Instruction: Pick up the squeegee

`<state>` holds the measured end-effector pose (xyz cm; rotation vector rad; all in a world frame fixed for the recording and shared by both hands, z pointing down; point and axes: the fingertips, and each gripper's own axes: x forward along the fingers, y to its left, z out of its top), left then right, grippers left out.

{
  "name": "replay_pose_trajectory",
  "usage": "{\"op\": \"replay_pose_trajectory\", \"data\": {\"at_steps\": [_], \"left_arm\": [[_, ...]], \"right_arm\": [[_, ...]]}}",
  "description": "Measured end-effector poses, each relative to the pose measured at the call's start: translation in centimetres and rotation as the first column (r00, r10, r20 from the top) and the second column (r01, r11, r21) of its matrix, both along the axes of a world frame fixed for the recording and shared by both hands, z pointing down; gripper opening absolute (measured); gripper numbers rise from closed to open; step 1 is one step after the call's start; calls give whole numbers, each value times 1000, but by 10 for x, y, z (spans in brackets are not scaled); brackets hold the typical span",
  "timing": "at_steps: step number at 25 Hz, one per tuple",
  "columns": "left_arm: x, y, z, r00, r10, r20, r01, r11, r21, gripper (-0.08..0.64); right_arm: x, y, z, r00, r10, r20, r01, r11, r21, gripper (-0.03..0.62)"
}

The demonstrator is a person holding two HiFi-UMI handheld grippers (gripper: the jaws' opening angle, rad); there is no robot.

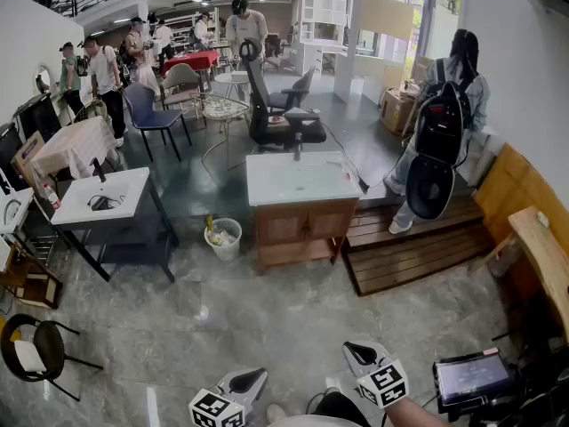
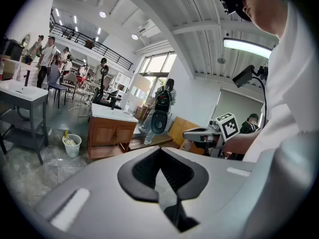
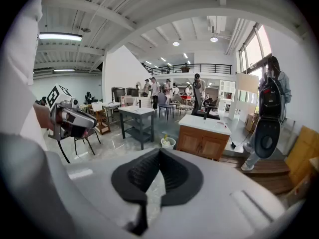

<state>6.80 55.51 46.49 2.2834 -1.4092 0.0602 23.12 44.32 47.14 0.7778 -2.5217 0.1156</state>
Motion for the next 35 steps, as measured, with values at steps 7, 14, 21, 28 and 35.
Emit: {"op": "replay_pose_trajectory", "data": {"at_steps": [7, 14, 21, 28, 35], "left_arm": [[0, -19, 3, 1000, 21, -18, -21, 1000, -6, 8], [-2, -92, 5, 999, 23, 23, -22, 1000, -2, 7], [13, -195, -12, 997, 24, 70, -22, 1000, -18, 8], [24, -294, -21, 992, -22, 122, 23, 1000, 0, 44], [18, -364, -15, 993, 0, 118, 1, 1000, -11, 51]], "right_arm": [[2, -16, 7, 999, 38, -1, -38, 999, -18, 2], [-2, -91, 16, 999, 38, 20, -37, 999, -20, 2], [0, -205, 11, 997, 43, 66, -42, 999, -17, 30], [10, -294, 25, 997, 17, 72, -17, 1000, -13, 54], [0, -367, 40, 996, 37, 84, -34, 999, -31, 54]]}}
